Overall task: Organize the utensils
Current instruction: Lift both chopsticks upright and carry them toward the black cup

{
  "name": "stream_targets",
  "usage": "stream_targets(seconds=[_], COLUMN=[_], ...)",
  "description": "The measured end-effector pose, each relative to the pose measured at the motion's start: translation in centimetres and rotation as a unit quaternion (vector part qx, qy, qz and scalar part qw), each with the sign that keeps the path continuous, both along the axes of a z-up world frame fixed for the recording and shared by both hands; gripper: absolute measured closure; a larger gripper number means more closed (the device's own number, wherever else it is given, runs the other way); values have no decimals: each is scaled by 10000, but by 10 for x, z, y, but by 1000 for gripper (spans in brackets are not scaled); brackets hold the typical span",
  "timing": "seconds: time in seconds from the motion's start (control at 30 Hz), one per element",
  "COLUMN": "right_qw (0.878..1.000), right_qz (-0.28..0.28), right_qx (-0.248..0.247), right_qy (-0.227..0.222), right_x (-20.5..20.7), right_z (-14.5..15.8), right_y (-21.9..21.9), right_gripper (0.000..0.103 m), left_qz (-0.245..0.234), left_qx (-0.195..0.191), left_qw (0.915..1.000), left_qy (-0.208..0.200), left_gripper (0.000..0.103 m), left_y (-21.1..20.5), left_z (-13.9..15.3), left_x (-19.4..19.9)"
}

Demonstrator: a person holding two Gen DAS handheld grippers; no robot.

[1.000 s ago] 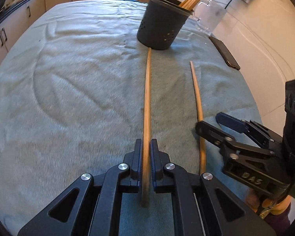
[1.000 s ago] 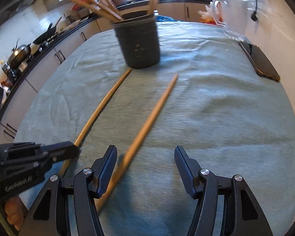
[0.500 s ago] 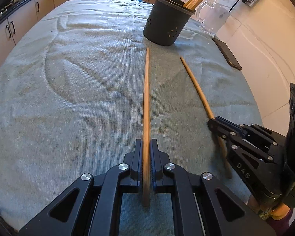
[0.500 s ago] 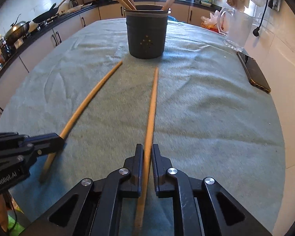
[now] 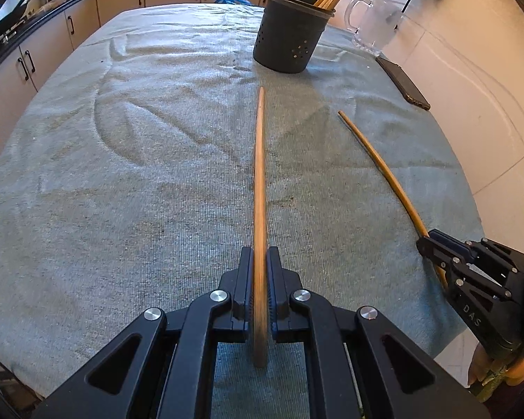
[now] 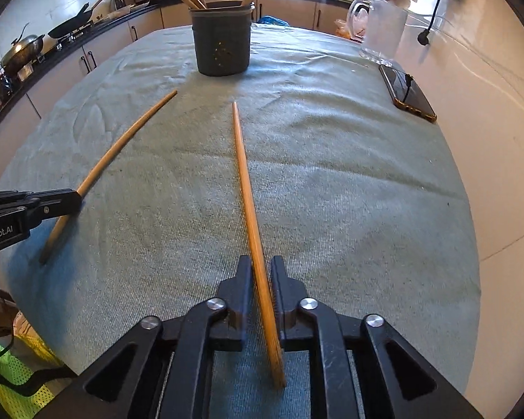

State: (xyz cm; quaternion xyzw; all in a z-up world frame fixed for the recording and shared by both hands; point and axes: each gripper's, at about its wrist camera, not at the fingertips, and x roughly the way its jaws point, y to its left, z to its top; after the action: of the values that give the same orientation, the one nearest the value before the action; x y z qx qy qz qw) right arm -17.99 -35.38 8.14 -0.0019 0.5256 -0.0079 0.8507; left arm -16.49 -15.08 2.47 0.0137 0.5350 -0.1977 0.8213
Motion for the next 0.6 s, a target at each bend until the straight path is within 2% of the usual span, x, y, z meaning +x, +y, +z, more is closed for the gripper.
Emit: stream_targets(seconds=[0.07, 0.1, 0.2, 0.27, 0.47, 0.6], right_qw=[10000, 10000, 10000, 9999, 9995, 9994], right_qz=[-22, -16, 10, 13, -44, -18], right_qx=[60, 89, 69, 118, 315, 331], right_qy=[-3, -11, -30, -32, -24, 73], right_x=[1, 2, 7, 12, 34, 56], right_z=[0, -1, -2, -2, -3, -4], right_y=[0, 0, 2, 1, -7, -8], right_gripper=[73, 72, 71, 71, 71, 71], left_qz=[6, 3, -30, -14, -106, -253], left_qx=[-26, -58, -139, -168, -80, -91], left_qw=[10000, 10000, 9998, 9997, 9997, 9996], left_qy=[-42, -56, -116, -154, -224, -47], left_gripper=[96, 96, 92, 79, 78, 78], left_y=[1, 2, 6, 9, 1, -16], left_z=[4, 6, 13, 16, 16, 6], left_x=[0, 1, 11, 21, 58, 85])
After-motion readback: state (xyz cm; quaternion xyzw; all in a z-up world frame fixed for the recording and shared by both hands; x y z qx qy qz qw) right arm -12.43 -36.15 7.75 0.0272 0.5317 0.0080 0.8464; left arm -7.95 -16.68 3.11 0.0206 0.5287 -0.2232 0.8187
